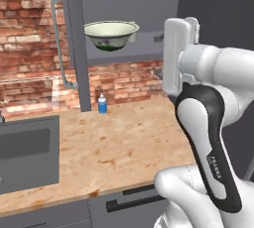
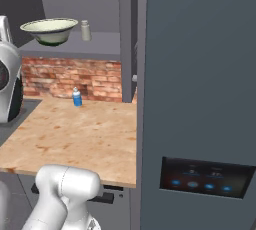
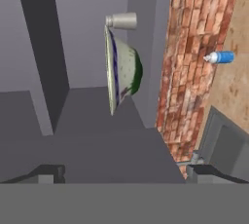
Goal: Pick the mug and place it in the sink. Pick the bowl and place it in the open cabinet and then close the cabinet.
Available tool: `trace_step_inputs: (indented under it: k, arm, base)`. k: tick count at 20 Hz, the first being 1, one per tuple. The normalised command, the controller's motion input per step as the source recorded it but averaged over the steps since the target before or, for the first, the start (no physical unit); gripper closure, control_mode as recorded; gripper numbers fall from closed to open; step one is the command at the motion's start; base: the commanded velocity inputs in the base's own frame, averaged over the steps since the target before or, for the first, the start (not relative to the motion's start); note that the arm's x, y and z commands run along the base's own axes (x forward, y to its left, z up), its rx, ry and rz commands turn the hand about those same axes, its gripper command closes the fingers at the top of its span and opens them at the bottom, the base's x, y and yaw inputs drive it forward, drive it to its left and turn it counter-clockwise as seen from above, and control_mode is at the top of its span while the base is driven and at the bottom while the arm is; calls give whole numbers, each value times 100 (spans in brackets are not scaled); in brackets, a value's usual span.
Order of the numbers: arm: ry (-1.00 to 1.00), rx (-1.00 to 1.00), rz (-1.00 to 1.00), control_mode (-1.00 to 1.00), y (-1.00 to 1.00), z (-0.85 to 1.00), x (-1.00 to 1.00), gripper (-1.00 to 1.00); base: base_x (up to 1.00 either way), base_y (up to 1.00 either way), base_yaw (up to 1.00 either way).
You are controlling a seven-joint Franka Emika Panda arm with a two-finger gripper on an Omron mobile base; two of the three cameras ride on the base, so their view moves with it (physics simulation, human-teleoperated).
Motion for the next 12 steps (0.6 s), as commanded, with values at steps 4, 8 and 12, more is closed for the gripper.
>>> trace_step_inputs:
  k: [4,8,12]
  arm:
    - [0,0,0,-100,-16,18,-65,-100]
    - [0,0,0,-100,-14,20,-67,-100]
    - [-1,0,-8,-100,-9,19,-64,-100]
  base:
    - [0,0,0]
    - [0,0,0]
    - [0,0,0]
